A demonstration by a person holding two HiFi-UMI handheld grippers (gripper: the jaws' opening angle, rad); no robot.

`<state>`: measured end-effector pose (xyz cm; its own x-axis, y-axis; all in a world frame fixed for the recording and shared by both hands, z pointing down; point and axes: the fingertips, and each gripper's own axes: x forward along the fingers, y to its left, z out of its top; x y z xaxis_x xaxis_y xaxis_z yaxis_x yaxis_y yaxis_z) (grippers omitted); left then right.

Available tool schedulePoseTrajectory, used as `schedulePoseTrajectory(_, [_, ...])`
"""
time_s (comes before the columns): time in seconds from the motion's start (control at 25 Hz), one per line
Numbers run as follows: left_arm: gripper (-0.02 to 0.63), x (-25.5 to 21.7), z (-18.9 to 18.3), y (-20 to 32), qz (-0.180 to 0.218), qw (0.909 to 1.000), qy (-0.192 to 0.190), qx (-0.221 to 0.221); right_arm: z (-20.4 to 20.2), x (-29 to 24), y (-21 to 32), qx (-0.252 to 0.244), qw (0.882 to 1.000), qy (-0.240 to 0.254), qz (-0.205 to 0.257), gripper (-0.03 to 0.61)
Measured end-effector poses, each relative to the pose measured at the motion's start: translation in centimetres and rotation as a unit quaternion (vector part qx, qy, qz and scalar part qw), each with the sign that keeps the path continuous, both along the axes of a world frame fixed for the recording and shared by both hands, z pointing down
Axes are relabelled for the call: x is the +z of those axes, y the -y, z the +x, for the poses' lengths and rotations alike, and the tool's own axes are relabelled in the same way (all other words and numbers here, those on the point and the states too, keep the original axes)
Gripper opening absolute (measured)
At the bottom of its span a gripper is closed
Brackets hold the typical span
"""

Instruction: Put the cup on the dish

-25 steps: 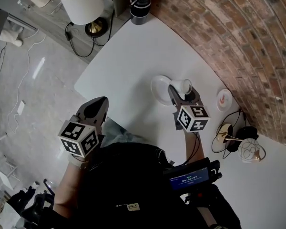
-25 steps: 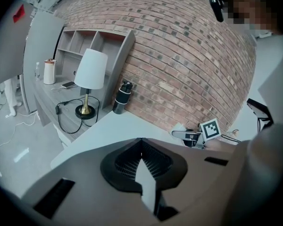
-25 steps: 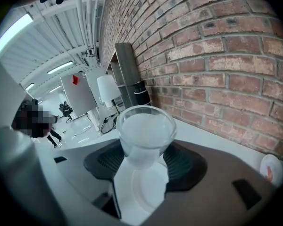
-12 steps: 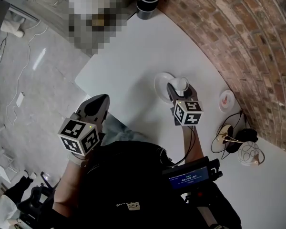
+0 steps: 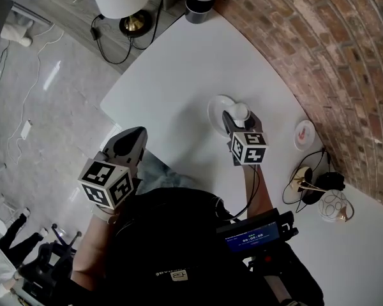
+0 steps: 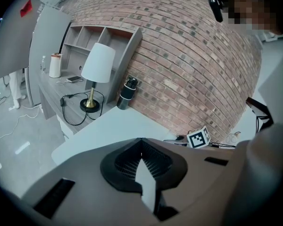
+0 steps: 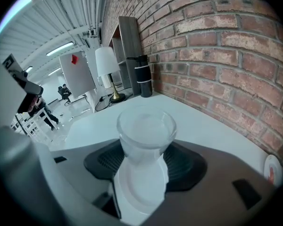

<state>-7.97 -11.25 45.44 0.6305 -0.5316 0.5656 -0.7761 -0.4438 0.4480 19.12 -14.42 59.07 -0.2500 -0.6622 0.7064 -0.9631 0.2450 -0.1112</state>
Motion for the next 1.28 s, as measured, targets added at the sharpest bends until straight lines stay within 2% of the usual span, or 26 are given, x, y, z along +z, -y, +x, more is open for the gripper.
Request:
schedulePoseTrajectory(0.6, [0.005, 0.7, -1.1, 0.1, -0.011, 0.9999, 0.001, -0.012, -0.1, 4.6, 0.5, -0.013, 0.999, -0.023, -0.039, 0.262])
schedulePoseTrajectory(1.28, [0.005, 1.5, -1.1, 0.8, -0.024, 0.9996, 0.002, -0.015, -0.8, 6.7, 2.0, -0.03, 0.997, -0.04, -0.057, 0.262])
